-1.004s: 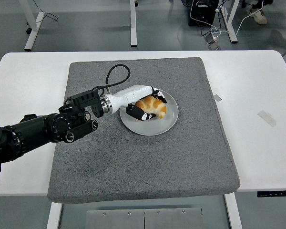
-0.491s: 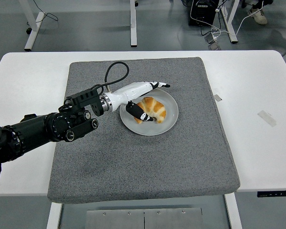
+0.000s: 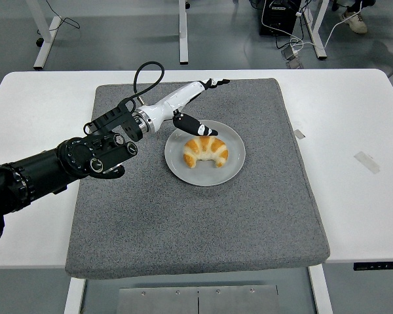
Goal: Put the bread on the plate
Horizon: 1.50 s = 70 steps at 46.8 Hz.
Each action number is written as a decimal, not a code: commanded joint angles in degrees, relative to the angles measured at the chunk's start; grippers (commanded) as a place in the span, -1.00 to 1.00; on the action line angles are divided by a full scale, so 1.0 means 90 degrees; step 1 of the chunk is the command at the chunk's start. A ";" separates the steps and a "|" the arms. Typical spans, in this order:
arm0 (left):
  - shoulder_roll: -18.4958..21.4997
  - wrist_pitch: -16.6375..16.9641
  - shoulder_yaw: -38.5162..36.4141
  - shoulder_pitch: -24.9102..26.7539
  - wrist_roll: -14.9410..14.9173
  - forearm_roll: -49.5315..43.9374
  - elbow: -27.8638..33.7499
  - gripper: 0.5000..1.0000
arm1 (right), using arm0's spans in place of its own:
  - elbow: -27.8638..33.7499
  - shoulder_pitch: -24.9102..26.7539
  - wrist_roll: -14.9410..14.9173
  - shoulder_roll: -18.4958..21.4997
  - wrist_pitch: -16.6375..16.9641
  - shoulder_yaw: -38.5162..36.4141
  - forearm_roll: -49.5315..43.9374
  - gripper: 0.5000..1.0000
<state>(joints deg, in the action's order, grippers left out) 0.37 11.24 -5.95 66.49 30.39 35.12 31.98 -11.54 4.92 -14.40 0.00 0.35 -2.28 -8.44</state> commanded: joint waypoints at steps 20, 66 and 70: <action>0.0652 -0.0711 0.1783 -0.0316 -0.0447 -0.2983 0.0011 0.91 | -0.0007 0.0000 0.0009 0.0000 0.0000 -0.0010 0.0000 1.00; 0.0516 -0.1376 0.6617 -0.2153 -0.0994 -0.4566 0.0118 0.93 | -0.0007 0.0000 0.0009 0.0000 0.0000 0.0000 0.0000 1.00; 0.0487 -0.1395 0.6657 -0.2153 -0.0985 -0.4566 0.0118 0.93 | -0.0007 0.0000 0.0009 0.0000 0.0000 0.0000 0.0000 1.00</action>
